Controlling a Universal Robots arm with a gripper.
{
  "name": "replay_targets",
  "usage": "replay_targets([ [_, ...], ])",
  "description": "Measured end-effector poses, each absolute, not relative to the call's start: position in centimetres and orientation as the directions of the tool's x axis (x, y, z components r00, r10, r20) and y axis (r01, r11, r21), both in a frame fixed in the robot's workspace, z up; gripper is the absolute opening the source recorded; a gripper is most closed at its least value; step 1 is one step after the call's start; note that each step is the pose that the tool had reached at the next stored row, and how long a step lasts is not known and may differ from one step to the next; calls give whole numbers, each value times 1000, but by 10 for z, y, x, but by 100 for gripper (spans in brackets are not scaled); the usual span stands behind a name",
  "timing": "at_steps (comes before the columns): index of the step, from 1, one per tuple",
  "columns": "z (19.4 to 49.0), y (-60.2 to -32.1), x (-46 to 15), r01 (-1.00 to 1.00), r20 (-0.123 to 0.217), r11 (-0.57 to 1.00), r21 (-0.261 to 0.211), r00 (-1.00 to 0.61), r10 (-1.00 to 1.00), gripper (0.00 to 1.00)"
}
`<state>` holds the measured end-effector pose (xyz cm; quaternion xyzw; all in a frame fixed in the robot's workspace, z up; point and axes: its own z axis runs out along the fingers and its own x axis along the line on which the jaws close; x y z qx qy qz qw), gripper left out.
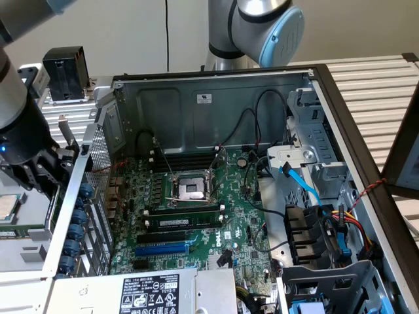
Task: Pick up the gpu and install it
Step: 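Pick up the gpu and move the gpu toward the slot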
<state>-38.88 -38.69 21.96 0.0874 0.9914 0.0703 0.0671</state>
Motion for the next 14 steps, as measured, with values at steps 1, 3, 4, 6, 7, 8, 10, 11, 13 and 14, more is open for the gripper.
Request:
replay_targets([
  [1, 220, -387, -389, 164, -121, 975, 151, -976, 183, 48],
  [3, 219, -387, -389, 164, -120, 975, 151, -976, 183, 35],
  [4, 219, -387, -389, 164, -121, 975, 151, -976, 183, 35],
  [6, 219, -387, -388, 164, -121, 975, 150, -976, 182, 29],
  [7, 219, -387, -388, 164, -121, 975, 150, -976, 182, 29],
  [8, 219, -387, -388, 164, -121, 975, 150, -976, 182, 29],
  [10, 220, -387, -388, 164, -121, 975, 149, -976, 182, 29],
  [11, 223, -387, -388, 164, -121, 975, 149, -976, 182, 29],
  [13, 229, -387, -389, 164, -121, 975, 149, -976, 182, 29],
  [14, 233, -387, -389, 164, -121, 975, 149, -976, 182, 29],
])
